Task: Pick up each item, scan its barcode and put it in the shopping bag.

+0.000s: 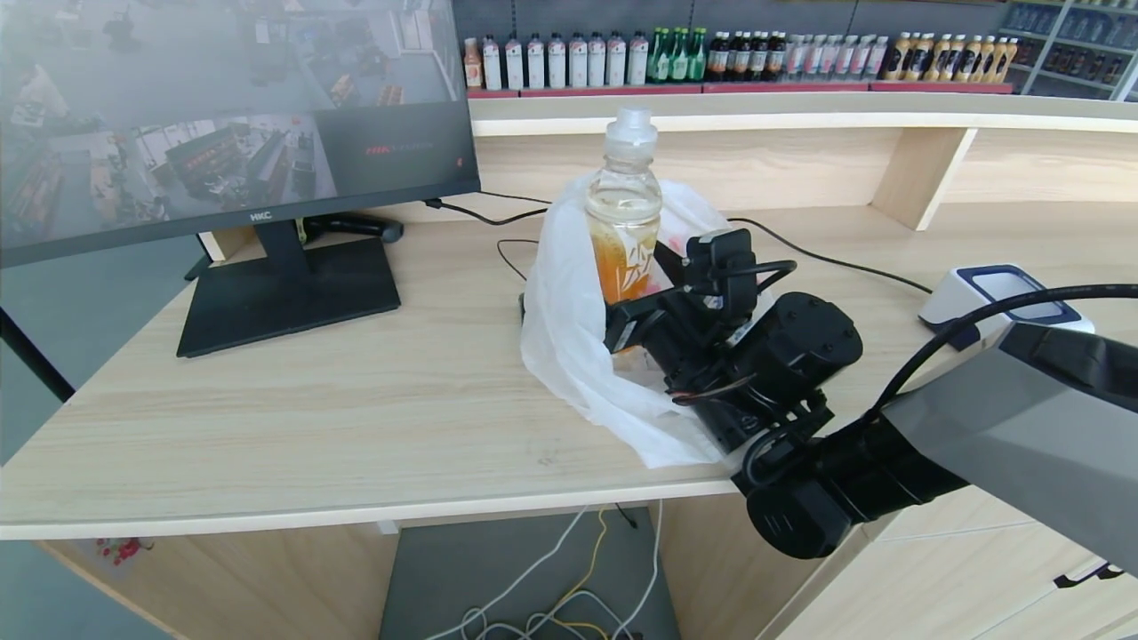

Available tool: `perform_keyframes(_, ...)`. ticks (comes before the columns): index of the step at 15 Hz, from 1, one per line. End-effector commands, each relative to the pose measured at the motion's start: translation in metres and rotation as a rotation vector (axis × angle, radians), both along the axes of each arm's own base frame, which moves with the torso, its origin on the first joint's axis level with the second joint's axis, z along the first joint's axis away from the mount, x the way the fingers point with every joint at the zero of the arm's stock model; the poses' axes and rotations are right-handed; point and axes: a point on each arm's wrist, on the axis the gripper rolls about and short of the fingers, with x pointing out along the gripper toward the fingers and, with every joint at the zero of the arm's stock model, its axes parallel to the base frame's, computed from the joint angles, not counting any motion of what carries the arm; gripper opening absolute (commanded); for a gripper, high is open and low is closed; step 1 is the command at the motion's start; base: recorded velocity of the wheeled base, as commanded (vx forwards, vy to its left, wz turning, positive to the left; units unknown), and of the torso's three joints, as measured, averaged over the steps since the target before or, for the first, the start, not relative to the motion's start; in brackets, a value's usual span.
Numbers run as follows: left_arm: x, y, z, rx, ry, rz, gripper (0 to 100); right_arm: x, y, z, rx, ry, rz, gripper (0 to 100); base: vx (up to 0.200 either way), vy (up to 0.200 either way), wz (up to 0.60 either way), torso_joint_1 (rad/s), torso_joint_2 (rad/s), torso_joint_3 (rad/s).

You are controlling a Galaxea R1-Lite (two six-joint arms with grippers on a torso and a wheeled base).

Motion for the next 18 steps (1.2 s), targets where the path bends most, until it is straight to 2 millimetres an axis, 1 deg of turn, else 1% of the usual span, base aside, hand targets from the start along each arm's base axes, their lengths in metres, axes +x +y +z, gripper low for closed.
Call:
perform_keyframes(1, 0.0, 0.0, 0.0, 0.0, 0.0, 0.0, 100, -0.002, -0.001, 0.004, 0.007, -0.007, 0.001, 100, 0.0, 0.0, 0.0, 0.0, 0.0, 0.0)
perform_keyframes(7, 0.0, 0.0, 0.0, -0.002, 0.0, -0.002, 100, -0.001, -0.003, 0.004, 0.008, -0.005, -0.003, 100, 0.0, 0.0, 0.0, 0.0, 0.0, 0.0)
perform_keyframes(10, 0.0, 0.0, 0.0, 0.0, 0.0, -0.002, 100, -0.003, -0.009, 0.004, 0.001, 0.006, -0.013, 100, 0.0, 0.0, 0.0, 0.0, 0.0, 0.0)
perform_keyframes(12, 0.0, 0.0, 0.0, 0.0, 0.0, 0.0, 100, -0.016, -0.014, 0.014, 0.004, 0.0, -0.006, 100, 0.0, 0.0, 0.0, 0.0, 0.0, 0.0)
perform_keyframes(14, 0.0, 0.0, 0.0, 0.0, 0.0, -0.002, 100, -0.031, -0.027, 0.017, -0.003, 0.025, -0.022, 100, 0.0, 0.0, 0.0, 0.0, 0.0, 0.0)
perform_keyframes(16, 0.0, 0.0, 0.0, 0.0, 0.0, 0.0, 100, -0.04, -0.034, 0.024, 0.002, 0.021, -0.023, 100, 0.0, 0.0, 0.0, 0.0, 0.0, 0.0)
perform_keyframes(17, 0.0, 0.0, 0.0, 0.0, 0.0, 0.0, 100, -0.053, -0.038, 0.027, -0.006, 0.029, -0.01, 100, 0.0, 0.0, 0.0, 0.0, 0.0, 0.0)
perform_keyframes(18, 0.0, 0.0, 0.0, 0.0, 0.0, 0.0, 100, -0.061, -0.042, 0.031, -0.004, 0.025, -0.005, 100, 0.0, 0.0, 0.0, 0.0, 0.0, 0.0)
